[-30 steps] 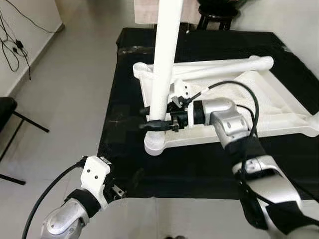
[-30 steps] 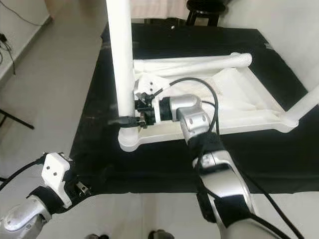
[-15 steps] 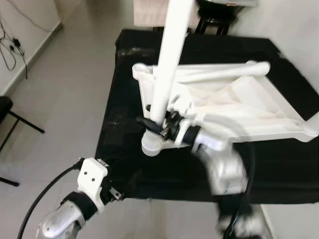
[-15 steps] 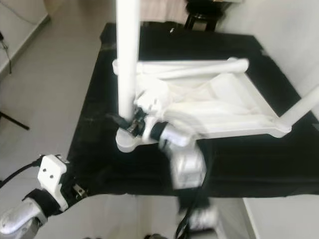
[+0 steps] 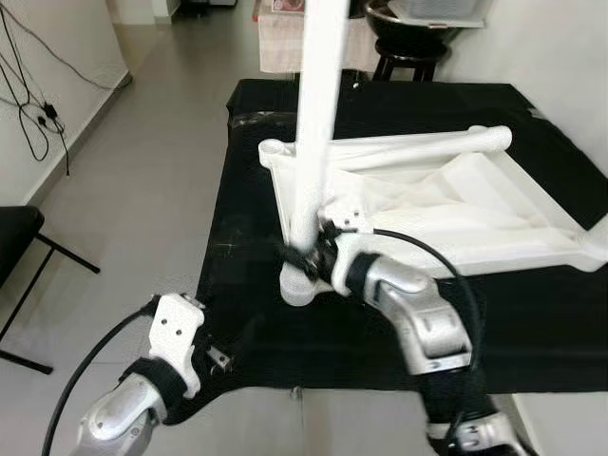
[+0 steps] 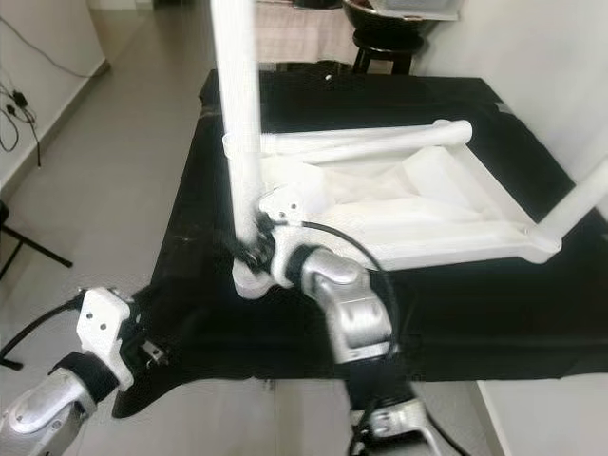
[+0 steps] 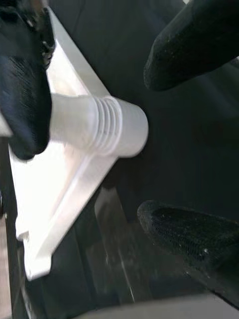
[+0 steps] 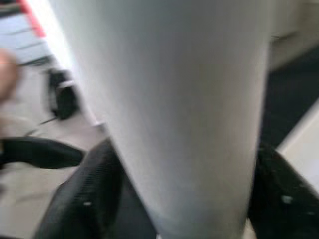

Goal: Building children table

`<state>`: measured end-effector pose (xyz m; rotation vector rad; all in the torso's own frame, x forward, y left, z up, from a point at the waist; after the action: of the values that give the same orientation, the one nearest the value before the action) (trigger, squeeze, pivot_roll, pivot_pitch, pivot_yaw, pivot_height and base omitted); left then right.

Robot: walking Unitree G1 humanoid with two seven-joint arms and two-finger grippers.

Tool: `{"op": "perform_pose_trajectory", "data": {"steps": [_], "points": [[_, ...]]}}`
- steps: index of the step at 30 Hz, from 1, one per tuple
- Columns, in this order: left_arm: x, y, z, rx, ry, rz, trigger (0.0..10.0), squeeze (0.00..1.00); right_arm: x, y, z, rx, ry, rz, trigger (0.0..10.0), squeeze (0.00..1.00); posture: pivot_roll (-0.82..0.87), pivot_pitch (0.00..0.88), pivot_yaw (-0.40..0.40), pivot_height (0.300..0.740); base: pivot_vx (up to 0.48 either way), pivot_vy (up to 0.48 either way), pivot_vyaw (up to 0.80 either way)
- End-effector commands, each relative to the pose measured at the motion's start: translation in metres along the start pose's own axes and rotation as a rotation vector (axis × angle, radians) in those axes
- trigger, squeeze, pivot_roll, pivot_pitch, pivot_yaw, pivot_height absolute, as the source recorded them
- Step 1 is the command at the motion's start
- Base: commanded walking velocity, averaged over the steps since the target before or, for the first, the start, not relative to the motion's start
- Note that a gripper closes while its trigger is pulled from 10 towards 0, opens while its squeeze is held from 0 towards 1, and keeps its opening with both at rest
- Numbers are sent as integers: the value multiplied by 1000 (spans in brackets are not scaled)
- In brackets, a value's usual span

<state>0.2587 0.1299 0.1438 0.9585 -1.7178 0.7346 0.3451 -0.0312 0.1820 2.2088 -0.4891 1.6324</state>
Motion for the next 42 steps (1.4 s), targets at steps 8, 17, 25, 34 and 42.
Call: {"op": "perform_pose_trajectory", "data": {"steps": [8,17,25,34,42], "points": [[1,-4,12,-18,18,4,10000,0,21,4,-1,332,218,-184,10000,0,-53,125,-95,740,0,0,0],[6,-5,21,-21,34,17,10000,0,40,0,1,446,237,-251,0,0,-45,152,-114,740,0,0,0],[8,-5,23,-24,41,19,10000,0,41,4,3,481,222,-258,0,0,-48,158,-114,740,0,0,0],[7,-7,19,-34,43,19,10000,0,28,22,13,360,218,-176,0,0,-85,162,-111,740,0,0,0],[3,-6,7,0,35,9,10000,0,-39,5,25,-443,22,-12,0,0,-132,160,-67,740,0,0,0]]}}
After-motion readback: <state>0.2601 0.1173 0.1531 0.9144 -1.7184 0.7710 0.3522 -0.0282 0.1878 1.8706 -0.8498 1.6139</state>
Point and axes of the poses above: a point about 5 cm out from each wrist's last joint towards the gripper, its own y axis pointing back from the gripper into the wrist, its own x axis along the axis of the wrist's last joint, z = x × y, the point moved 5 cm from there along -y, pointing out of the wrist towards the gripper, and after that the axes turned 14 degrees about -y, right-handed, at the moved point
